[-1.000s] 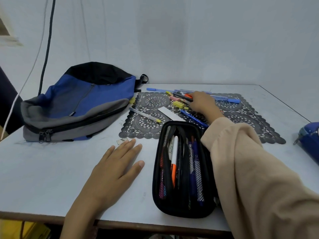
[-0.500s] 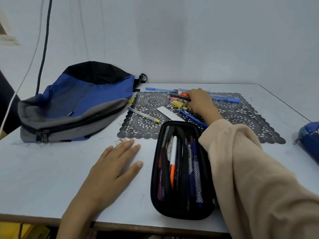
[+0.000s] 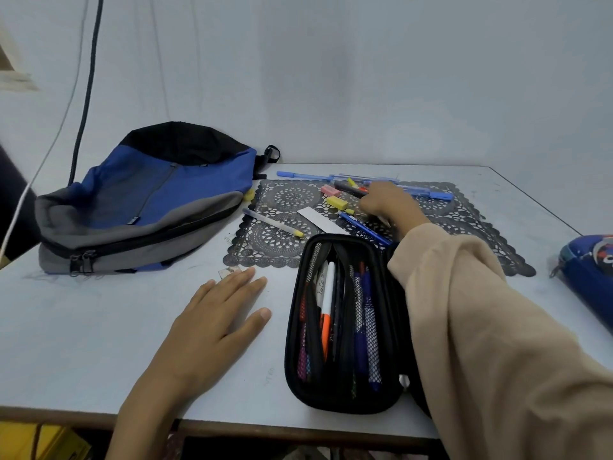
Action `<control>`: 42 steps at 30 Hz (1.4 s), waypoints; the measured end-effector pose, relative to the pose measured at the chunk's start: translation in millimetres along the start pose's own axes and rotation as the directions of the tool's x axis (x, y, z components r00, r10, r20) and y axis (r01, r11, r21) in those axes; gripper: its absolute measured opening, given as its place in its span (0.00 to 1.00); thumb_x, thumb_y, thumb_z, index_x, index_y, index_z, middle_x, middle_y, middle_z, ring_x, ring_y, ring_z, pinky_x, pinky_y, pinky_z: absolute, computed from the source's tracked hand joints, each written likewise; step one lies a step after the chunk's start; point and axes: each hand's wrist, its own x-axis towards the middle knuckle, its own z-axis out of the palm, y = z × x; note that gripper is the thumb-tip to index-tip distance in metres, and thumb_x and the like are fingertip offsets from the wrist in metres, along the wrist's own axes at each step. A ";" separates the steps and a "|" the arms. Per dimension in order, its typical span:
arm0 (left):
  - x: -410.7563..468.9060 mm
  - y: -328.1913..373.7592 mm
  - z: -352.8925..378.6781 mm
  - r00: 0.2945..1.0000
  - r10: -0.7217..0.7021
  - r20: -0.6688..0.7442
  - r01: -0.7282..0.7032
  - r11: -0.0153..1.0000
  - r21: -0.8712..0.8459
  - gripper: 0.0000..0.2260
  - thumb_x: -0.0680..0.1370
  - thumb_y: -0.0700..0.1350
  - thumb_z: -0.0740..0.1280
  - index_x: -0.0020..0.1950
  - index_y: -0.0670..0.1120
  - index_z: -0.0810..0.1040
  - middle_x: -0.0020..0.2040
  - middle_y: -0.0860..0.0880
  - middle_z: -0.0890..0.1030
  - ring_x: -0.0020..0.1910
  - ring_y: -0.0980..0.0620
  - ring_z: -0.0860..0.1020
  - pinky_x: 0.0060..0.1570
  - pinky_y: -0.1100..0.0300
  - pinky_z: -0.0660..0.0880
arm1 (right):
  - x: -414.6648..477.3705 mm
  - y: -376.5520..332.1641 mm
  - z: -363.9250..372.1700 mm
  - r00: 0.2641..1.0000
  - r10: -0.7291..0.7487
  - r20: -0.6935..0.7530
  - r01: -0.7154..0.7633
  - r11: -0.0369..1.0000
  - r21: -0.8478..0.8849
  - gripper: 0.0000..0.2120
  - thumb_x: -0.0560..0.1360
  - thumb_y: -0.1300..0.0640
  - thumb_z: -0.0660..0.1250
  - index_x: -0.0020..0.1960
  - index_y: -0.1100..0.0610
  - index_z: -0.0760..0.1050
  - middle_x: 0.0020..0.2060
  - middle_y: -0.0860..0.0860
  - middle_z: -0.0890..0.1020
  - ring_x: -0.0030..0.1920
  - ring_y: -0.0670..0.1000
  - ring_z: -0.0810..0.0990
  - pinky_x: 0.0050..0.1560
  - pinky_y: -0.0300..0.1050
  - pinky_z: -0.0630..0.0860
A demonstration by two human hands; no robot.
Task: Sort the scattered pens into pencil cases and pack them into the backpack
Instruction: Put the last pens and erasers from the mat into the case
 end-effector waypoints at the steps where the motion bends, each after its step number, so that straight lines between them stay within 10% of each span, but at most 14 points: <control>1: -0.2 -0.1 0.1 1.000 0.001 0.002 -0.001 1.000 0.001 0.33 0.72 0.71 0.44 0.75 0.64 0.61 0.76 0.68 0.54 0.72 0.75 0.44 0.69 0.74 0.35 | 0.1 4.0 -2.2 1.000 0.010 -0.003 -0.010 0.999 0.040 0.09 0.75 0.58 0.60 0.54 0.59 0.72 0.46 0.57 0.76 0.45 0.58 0.76 0.47 0.49 0.72; 6: -1.1 0.4 0.8 1.000 -0.003 0.011 0.002 1.000 0.010 0.34 0.72 0.71 0.42 0.76 0.63 0.59 0.76 0.68 0.52 0.72 0.75 0.43 0.71 0.72 0.36 | -2.9 21.6 -11.2 0.996 -0.013 -0.084 0.046 0.911 0.410 0.06 0.77 0.60 0.60 0.53 0.59 0.70 0.41 0.55 0.77 0.38 0.55 0.75 0.39 0.46 0.72; 10: -0.7 0.4 1.7 1.000 0.001 0.012 -0.001 1.000 0.016 0.35 0.71 0.72 0.41 0.76 0.63 0.59 0.76 0.68 0.51 0.72 0.74 0.43 0.71 0.72 0.36 | -11.1 32.8 -18.2 0.989 -0.101 -0.110 0.148 0.597 0.788 0.06 0.77 0.67 0.61 0.44 0.59 0.71 0.33 0.55 0.78 0.35 0.55 0.78 0.42 0.51 0.77; 15: -1.4 0.4 2.1 1.000 -0.002 0.005 0.002 1.000 0.003 0.35 0.71 0.72 0.42 0.76 0.63 0.60 0.76 0.68 0.52 0.73 0.74 0.44 0.71 0.71 0.37 | -31.0 38.7 -22.5 0.975 -0.127 -0.185 0.209 0.219 0.953 0.12 0.75 0.52 0.70 0.43 0.57 0.70 0.23 0.48 0.66 0.24 0.48 0.68 0.32 0.46 0.79; 23: -1.7 0.3 2.2 1.000 -0.003 0.007 0.003 1.000 0.012 0.34 0.71 0.72 0.41 0.75 0.64 0.60 0.75 0.69 0.52 0.72 0.74 0.44 0.71 0.72 0.36 | -36.2 57.8 -2.4 0.960 -0.139 -0.244 0.276 0.297 0.914 0.19 0.68 0.44 0.74 0.38 0.59 0.73 0.25 0.51 0.75 0.28 0.53 0.75 0.46 0.53 0.80; 32: -1.8 0.7 2.0 1.000 0.000 -0.001 0.000 1.000 -0.004 0.34 0.71 0.72 0.43 0.75 0.63 0.61 0.75 0.69 0.53 0.72 0.75 0.45 0.70 0.74 0.37 | -45.9 58.4 -1.2 0.977 -0.086 -0.194 0.211 0.282 0.936 0.07 0.75 0.57 0.71 0.49 0.59 0.76 0.26 0.50 0.74 0.25 0.48 0.71 0.29 0.41 0.75; 42: -2.5 1.4 1.8 1.000 -0.008 -0.011 0.008 0.999 -0.031 0.35 0.71 0.73 0.44 0.75 0.63 0.62 0.75 0.69 0.55 0.72 0.75 0.46 0.71 0.72 0.39 | -94.9 -4.8 -35.0 0.985 -0.175 0.015 -0.045 -0.167 0.985 0.14 0.78 0.56 0.63 0.34 0.56 0.68 0.22 0.49 0.66 0.22 0.48 0.64 0.25 0.38 0.65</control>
